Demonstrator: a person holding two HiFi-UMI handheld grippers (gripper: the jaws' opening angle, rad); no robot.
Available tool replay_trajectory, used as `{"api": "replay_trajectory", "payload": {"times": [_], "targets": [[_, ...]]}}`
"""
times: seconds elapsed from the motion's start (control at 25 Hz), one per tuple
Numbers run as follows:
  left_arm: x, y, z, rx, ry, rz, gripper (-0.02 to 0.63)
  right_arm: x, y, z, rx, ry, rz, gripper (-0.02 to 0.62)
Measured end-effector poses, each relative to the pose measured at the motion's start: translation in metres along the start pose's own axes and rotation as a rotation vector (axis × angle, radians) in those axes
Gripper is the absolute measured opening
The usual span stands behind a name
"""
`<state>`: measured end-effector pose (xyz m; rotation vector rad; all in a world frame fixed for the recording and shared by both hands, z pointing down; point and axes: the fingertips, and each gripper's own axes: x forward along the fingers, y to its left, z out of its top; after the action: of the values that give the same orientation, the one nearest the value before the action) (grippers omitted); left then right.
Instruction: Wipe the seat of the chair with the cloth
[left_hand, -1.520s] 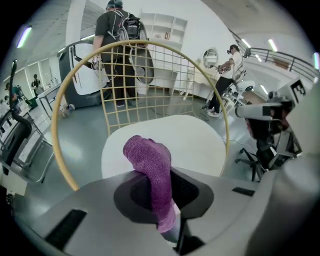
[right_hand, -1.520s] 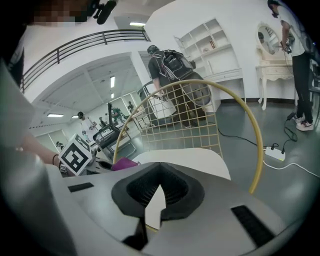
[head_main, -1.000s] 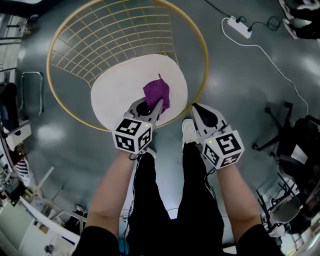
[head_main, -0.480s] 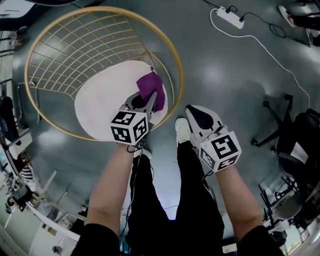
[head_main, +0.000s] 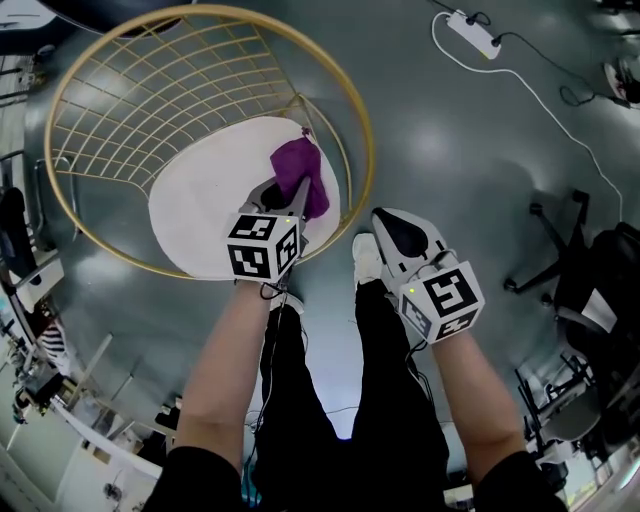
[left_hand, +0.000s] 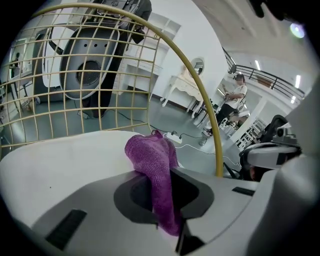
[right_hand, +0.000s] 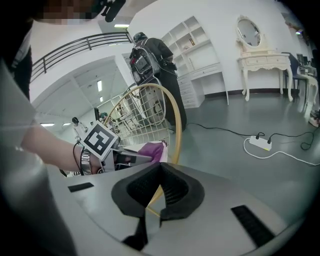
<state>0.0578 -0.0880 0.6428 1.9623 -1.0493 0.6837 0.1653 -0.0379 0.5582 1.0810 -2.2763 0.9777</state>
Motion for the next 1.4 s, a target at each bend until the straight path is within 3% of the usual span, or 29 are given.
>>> {"api": "replay_trajectory", "payload": {"times": [0.56,1.2,1.4], "targets": [[-0.024,0.067,-0.044,-0.080,0.058,0.124,0.064,0.023,0.030,-0.010,-0.021,0.023,0.021,0.012],[-0.082,0.141,-0.081,-0.030,0.153,0.285,0.064,0.054,0.084,-0.009,-0.060,0.040,0.060,0.012],[-0.120,0.177,-0.091,-0.039,0.154,0.298,0.064,0.072,0.126,-0.003,-0.081,0.050,0.075,0.012]]}}
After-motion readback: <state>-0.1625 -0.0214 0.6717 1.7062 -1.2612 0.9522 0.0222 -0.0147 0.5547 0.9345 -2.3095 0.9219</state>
